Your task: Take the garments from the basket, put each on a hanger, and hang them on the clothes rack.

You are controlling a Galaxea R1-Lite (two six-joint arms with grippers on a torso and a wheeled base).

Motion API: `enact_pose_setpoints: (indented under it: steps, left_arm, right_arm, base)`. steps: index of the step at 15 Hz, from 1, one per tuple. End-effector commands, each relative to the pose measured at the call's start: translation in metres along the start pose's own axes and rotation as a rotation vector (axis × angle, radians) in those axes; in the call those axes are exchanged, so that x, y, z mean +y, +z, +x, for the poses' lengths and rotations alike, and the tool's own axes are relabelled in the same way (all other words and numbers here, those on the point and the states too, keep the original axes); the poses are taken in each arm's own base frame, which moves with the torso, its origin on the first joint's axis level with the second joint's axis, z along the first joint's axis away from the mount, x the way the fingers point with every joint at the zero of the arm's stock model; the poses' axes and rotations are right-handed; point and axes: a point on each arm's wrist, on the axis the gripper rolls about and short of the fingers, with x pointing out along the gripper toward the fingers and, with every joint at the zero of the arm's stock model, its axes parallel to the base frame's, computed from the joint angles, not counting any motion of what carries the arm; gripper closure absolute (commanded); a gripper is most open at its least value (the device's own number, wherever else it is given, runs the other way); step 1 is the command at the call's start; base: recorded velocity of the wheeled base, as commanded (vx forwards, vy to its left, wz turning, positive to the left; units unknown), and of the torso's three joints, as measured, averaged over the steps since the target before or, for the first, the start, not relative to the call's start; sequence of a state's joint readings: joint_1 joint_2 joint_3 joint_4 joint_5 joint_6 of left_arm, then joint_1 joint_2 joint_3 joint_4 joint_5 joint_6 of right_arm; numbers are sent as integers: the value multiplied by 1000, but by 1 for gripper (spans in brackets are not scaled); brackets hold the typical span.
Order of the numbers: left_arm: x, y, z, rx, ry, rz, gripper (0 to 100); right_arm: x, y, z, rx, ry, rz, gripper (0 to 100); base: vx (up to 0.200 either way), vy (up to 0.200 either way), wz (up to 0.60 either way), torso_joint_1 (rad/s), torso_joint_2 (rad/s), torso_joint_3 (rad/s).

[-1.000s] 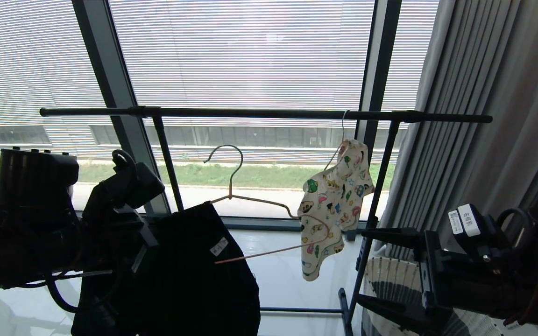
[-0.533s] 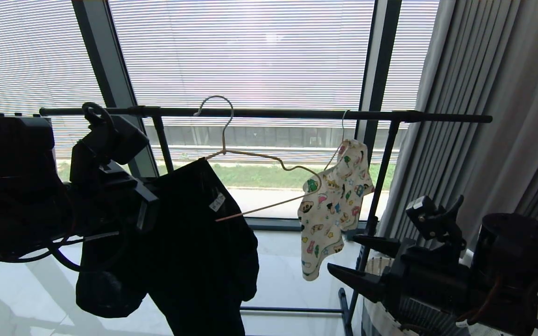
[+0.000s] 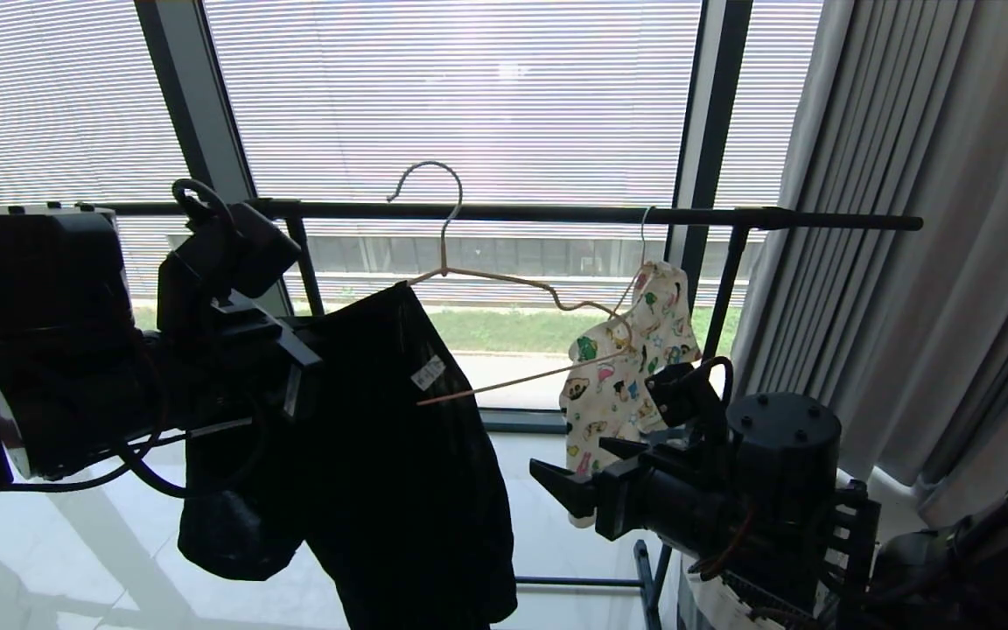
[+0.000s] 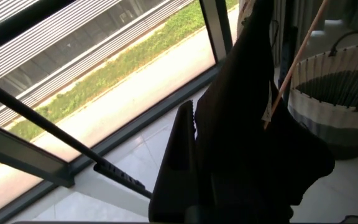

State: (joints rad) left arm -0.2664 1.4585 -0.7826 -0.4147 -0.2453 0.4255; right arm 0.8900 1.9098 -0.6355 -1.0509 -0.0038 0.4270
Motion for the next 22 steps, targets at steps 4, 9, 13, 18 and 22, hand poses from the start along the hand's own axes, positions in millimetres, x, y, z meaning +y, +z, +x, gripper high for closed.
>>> enact_pose_setpoints:
  steps: [4,9,13,18,22]
  left_arm:
    - [-13,5,10,-2,3,-11,100]
    - [-16,12,9,-36,-6,6,100]
    - [-15,14,7,-57,5,11,100]
    - [-12,11,9,-4,106,7,100]
    - [-8,10,6,17,170,3,100]
  right_arm:
    - [22,5,33,35,-97,-19,0]
    - [19,6,63,99,-208,-33,0]
    - [12,-4,72,151,-338,-65,0]
    - [-12,10,69,97,-560,-105,0]
    - [-36,52,62,-11,-638,-107,0]
  base:
    - [0,0,0,0,0,0]
    - [0,0,0,0,0,0]
    - [0,0,0,0,0,0]
    - [0,0,0,0,0,0]
    - [0,0,0,0,0,0]
